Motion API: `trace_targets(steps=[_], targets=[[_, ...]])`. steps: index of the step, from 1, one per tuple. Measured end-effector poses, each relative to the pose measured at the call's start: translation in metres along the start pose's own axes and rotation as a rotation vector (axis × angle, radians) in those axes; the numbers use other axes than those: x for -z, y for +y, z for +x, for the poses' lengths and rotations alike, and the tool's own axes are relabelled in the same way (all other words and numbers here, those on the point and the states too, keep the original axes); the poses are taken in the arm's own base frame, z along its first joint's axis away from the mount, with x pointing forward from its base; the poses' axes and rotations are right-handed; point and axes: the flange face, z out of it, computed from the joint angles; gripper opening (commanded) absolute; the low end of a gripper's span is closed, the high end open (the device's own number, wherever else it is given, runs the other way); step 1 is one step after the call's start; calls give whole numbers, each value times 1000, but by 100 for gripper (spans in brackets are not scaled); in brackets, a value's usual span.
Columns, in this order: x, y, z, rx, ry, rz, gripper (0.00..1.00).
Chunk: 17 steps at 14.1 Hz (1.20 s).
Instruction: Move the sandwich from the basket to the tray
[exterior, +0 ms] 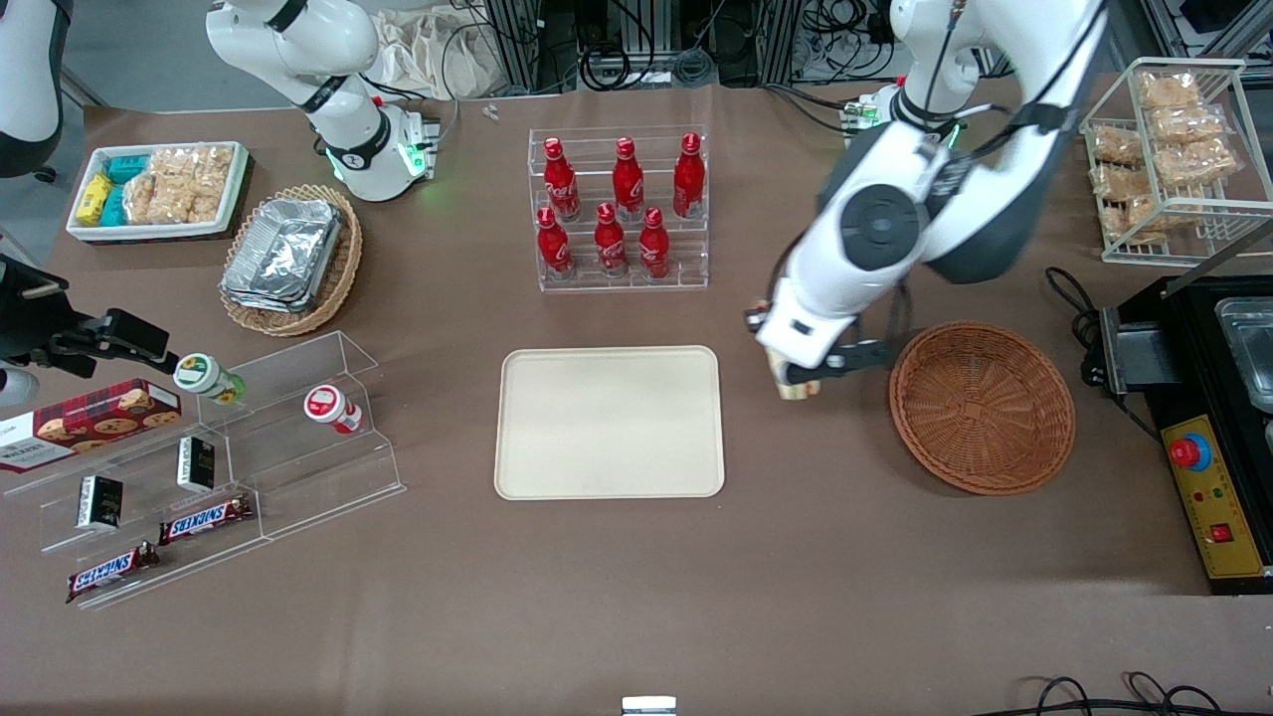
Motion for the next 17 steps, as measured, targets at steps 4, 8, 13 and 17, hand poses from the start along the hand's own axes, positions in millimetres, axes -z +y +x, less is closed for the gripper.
trace_targets(steps=[4, 8, 13, 17], targets=[[-59, 53, -16, -143, 71, 26, 0], [-121, 87, -15, -200, 96, 9, 0], [-176, 103, 8, -195, 126, 65, 29], [-194, 102, 11, -197, 108, 75, 100]])
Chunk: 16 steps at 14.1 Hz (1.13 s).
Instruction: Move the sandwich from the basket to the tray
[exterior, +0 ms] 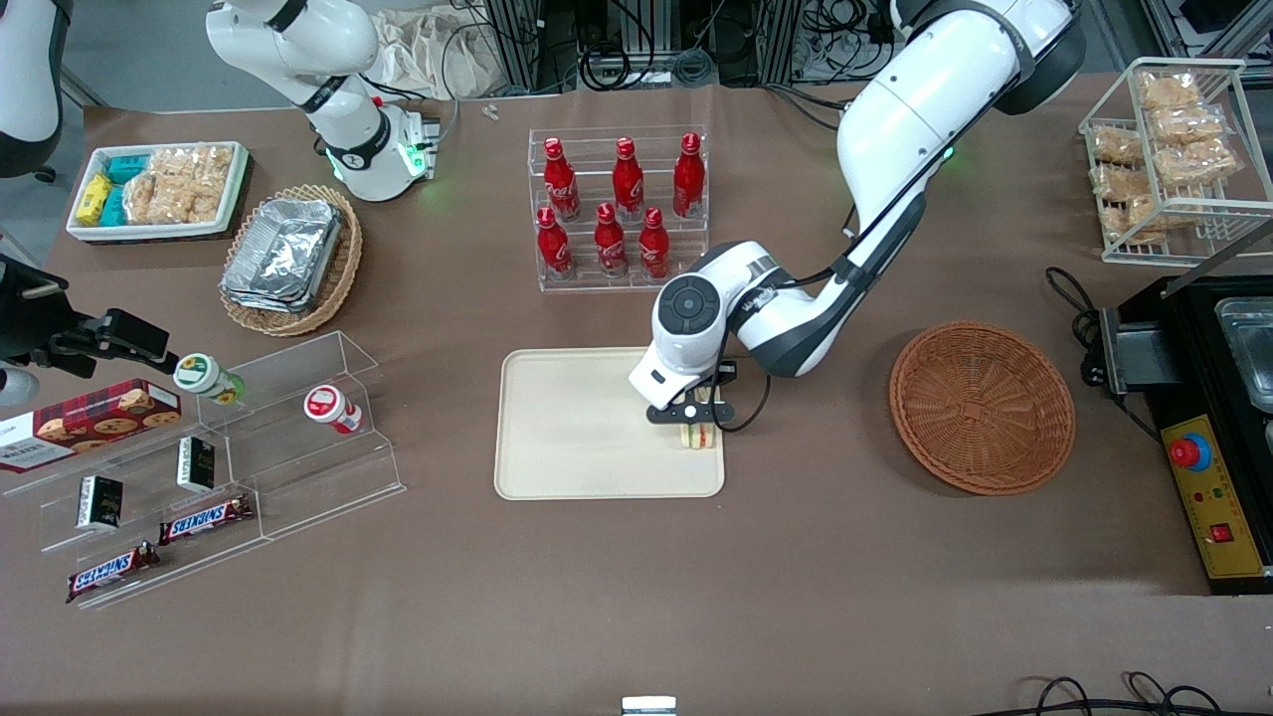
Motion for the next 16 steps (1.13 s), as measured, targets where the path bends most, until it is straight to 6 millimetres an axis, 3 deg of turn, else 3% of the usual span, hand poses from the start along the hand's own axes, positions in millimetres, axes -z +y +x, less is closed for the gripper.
trace_targets(steps=[4, 6, 8, 12, 16], targets=[[7, 2, 4, 11, 17, -19, 100], [26, 0, 12, 35, 37, -29, 100], [73, -17, 26, 107, 39, -51, 100], [196, -93, 36, 145, 22, -60, 100], [271, -179, 27, 77, -57, -48, 100]])
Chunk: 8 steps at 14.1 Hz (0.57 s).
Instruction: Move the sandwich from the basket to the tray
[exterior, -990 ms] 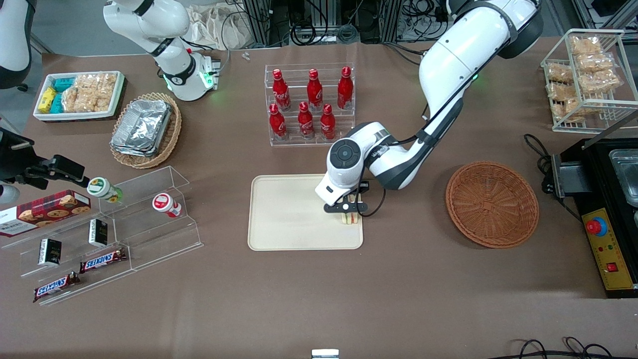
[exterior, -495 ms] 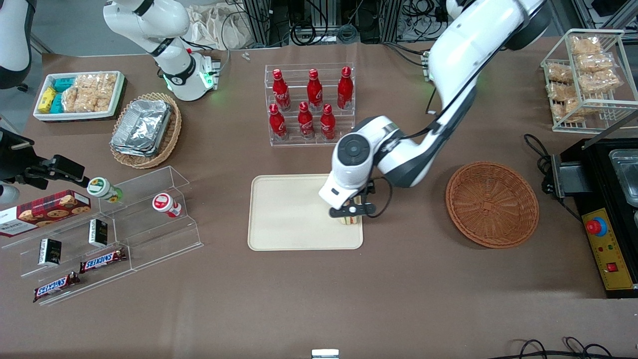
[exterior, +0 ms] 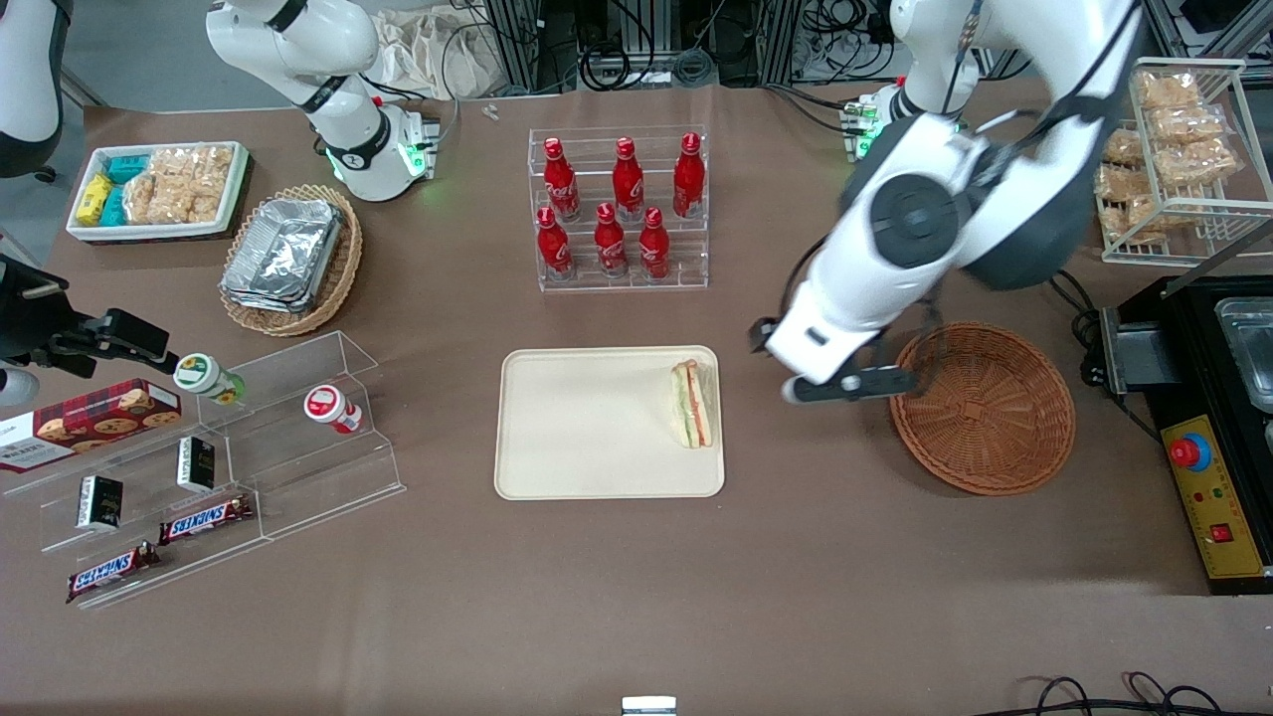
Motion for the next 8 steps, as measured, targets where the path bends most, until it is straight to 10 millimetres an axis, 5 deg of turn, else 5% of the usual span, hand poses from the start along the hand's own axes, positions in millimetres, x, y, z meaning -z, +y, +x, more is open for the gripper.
trace_targets(steps=[5, 8], targets=[[66, -82, -27, -30, -55, 65, 100], [104, -158, -43, -42, -36, 79, 100]])
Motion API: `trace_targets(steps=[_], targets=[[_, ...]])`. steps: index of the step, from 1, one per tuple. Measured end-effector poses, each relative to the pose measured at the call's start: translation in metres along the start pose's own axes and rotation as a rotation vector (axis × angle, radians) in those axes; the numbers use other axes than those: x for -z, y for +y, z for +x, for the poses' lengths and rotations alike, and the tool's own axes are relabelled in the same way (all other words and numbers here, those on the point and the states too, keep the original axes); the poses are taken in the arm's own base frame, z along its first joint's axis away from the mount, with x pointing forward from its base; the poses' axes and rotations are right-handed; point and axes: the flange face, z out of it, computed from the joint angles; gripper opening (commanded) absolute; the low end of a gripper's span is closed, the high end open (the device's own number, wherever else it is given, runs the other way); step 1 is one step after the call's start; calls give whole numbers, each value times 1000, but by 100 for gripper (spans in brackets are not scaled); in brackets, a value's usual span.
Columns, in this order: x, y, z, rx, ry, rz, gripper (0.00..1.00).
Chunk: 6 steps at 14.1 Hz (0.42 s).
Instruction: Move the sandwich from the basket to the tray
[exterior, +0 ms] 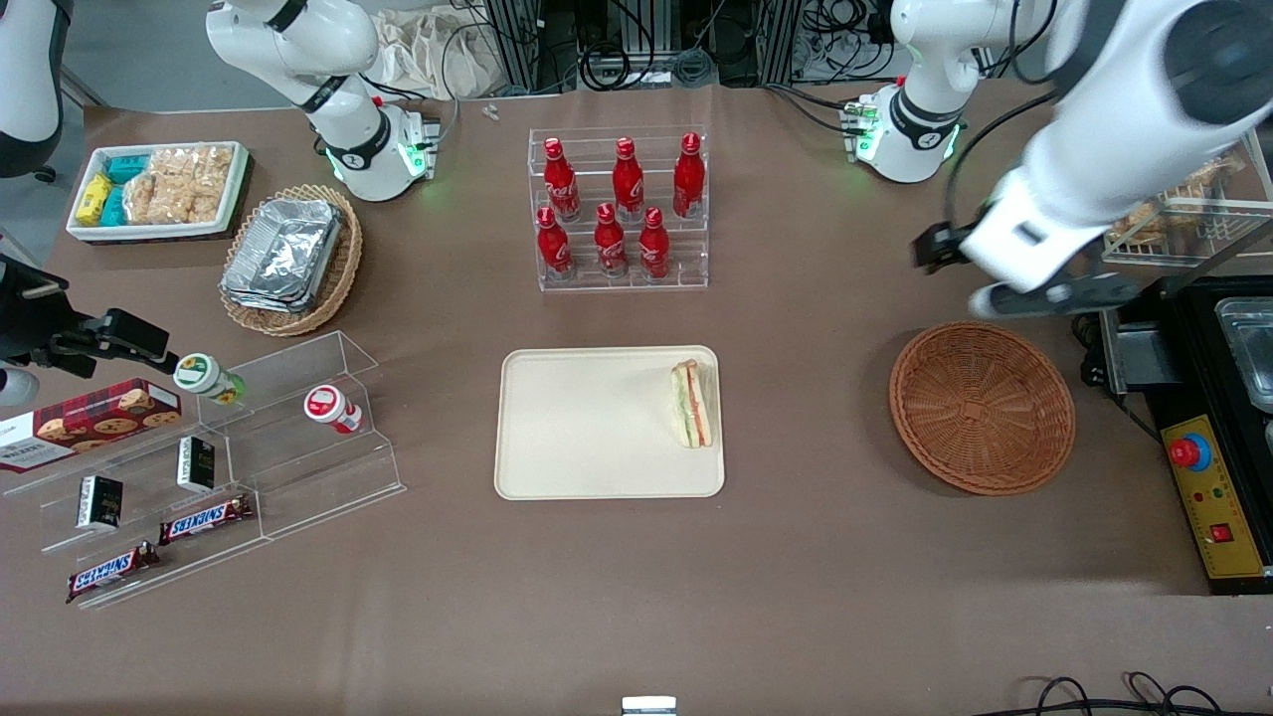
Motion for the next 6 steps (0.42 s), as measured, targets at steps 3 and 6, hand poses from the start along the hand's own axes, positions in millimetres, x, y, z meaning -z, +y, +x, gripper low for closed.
trace_targets(steps=[3, 6], targets=[[3, -65, -19, -32, 0, -18, 100], [4, -79, -23, -60, 3, -27, 100]])
